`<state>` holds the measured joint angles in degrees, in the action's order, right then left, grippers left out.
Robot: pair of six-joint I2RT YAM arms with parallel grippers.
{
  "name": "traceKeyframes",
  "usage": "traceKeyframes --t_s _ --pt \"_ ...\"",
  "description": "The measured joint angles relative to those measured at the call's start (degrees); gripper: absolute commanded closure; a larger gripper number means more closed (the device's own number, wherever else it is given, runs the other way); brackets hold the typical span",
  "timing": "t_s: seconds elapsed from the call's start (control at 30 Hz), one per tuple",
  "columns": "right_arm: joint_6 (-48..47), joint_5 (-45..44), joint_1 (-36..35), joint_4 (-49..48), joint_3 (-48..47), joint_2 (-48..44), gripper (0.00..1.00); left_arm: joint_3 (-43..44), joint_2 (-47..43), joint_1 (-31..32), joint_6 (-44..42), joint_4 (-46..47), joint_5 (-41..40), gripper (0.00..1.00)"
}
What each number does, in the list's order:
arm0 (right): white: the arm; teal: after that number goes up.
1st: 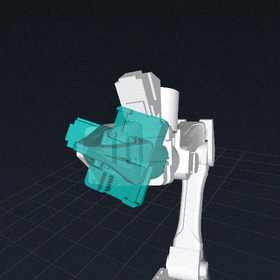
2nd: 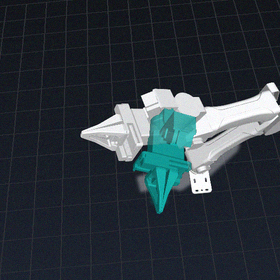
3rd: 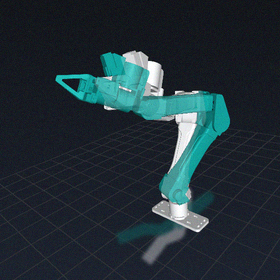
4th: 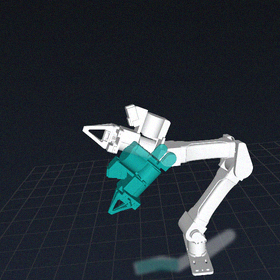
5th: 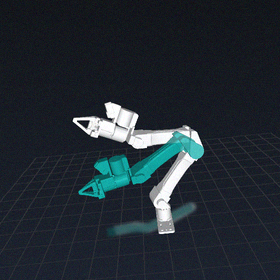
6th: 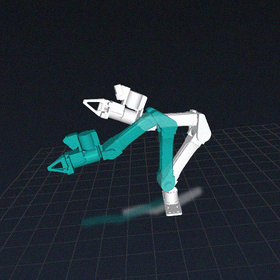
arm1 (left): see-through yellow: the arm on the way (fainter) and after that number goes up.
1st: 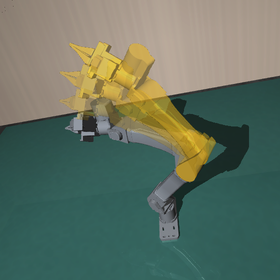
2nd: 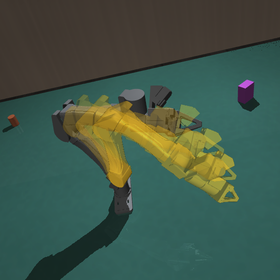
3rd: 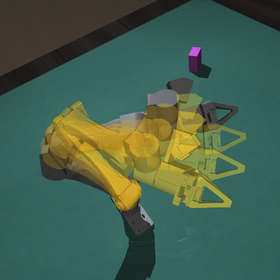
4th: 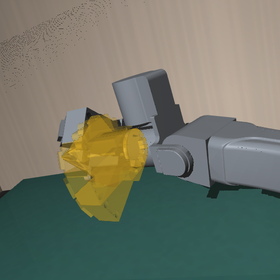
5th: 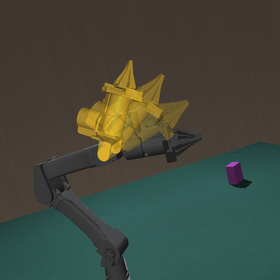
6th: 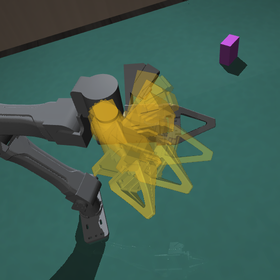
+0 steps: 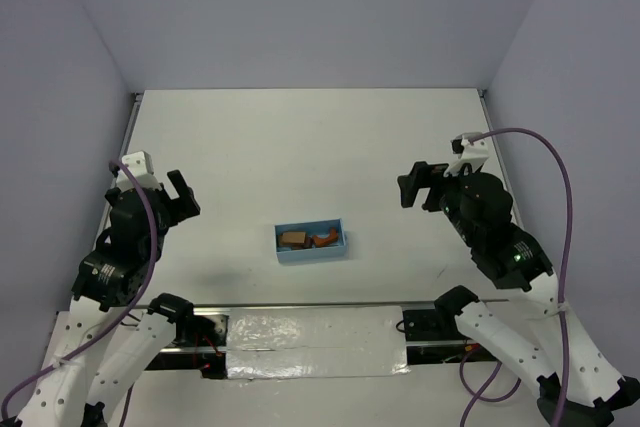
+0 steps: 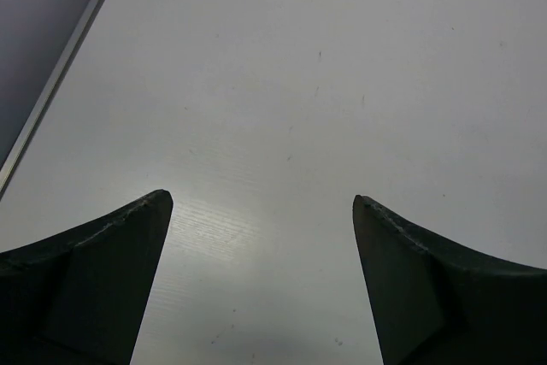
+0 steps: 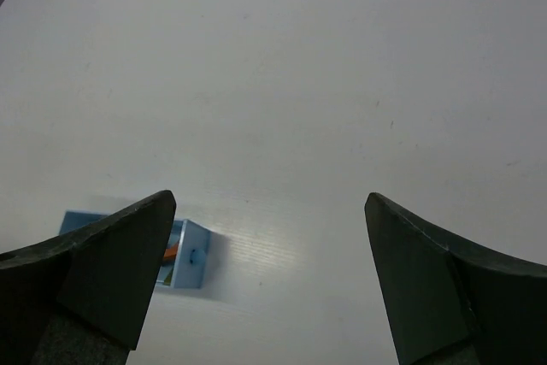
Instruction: Build the wood block tower
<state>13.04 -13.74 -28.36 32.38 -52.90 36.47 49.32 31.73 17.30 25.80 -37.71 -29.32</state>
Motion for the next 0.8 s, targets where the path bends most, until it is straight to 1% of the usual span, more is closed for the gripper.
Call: traceKeyframes --t_s 0.13,0.33,0.43,0.53,0.6,0.67,0.7,0.8 --pt "0.4 -0.6 0.0 0.5 -0.1 0.7 0.0 0.0 0.1 0.0 0.0 0.0 0.0 0.0" --pt "0.1 2.6 0.0 -0.7 0.0 -0.1 0.0 0.0 0.6 0.0 0.0 0.0 -0.6 0.01" --pt "-0.9 5.9 0.0 -2.0 0.0 -0.1 0.0 0.0 0.6 0.0 0.0 0.0 -0.8 0.01" --pt "-2.7 12.4 0.0 -4.3 0.0 1.4 0.0 0.0 0.6 0.0 0.0 0.0 -0.8 0.0" --pt "-4.3 17.1 -0.6 -5.4 -0.7 5.1 0.0 0.0 0.7 0.0 0.0 0.0 -0.8 0.01" --pt "-6.9 18.9 -2.7 -4.3 -2.9 10.6 0.0 0.0 0.8 0.0 0.0 0.0 -0.8 0.0" --pt "-8.6 18.5 -6.2 -3.7 -6.2 17.2 0.0 0.0 0.8 0.0 0.0 0.0 -0.8 0.01" --pt "-15.5 14.1 -16.9 -2.1 -12.3 31.3 0.1 0.0 1.0 0.0 0.0 0.0 -0.8 0.0"
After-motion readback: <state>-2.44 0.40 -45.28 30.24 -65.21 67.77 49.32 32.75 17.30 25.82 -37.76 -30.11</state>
